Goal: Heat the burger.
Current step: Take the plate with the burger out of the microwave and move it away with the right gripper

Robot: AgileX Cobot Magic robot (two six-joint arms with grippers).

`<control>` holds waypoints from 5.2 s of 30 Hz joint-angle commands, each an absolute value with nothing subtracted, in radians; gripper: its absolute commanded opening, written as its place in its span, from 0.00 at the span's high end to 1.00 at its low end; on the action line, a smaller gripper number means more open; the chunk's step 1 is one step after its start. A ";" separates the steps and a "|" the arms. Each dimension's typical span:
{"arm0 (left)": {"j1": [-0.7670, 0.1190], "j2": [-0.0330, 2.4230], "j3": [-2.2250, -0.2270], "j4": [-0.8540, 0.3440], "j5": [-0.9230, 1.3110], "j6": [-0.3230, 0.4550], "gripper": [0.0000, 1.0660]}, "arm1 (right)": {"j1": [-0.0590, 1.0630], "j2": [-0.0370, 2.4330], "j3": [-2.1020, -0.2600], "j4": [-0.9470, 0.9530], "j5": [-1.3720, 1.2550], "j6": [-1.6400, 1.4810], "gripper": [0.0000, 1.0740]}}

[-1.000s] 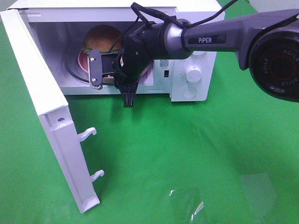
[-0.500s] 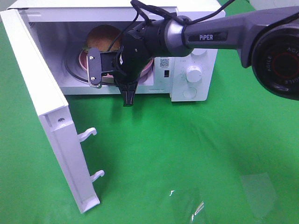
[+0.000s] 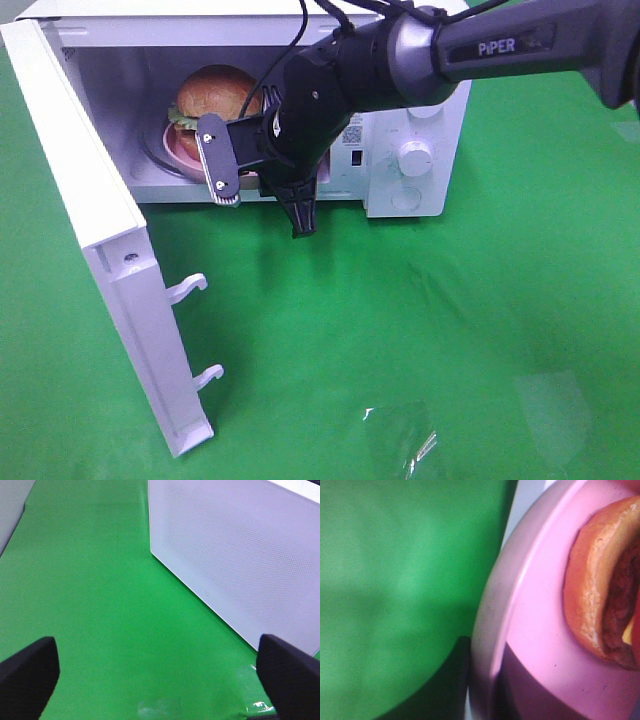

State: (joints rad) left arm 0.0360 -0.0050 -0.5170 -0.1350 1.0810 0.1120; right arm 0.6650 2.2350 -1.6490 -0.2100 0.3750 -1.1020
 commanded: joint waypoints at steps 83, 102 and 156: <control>0.038 -0.023 -0.516 -0.136 1.069 0.109 0.06 | 0.689 0.817 -0.450 -0.438 0.575 -0.967 1.00; 0.038 -0.023 -0.516 -0.136 1.069 0.109 0.06 | 0.689 0.659 -0.451 -0.591 0.860 -0.711 1.00; 0.038 -0.023 -0.516 -0.136 1.069 0.109 0.06 | 0.689 0.987 -0.694 -0.781 1.175 0.050 1.00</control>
State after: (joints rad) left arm 0.0360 -0.0050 -0.5170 -0.1350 1.0810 0.1120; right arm 0.6890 0.9830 -0.6810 -0.7010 1.1730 0.0280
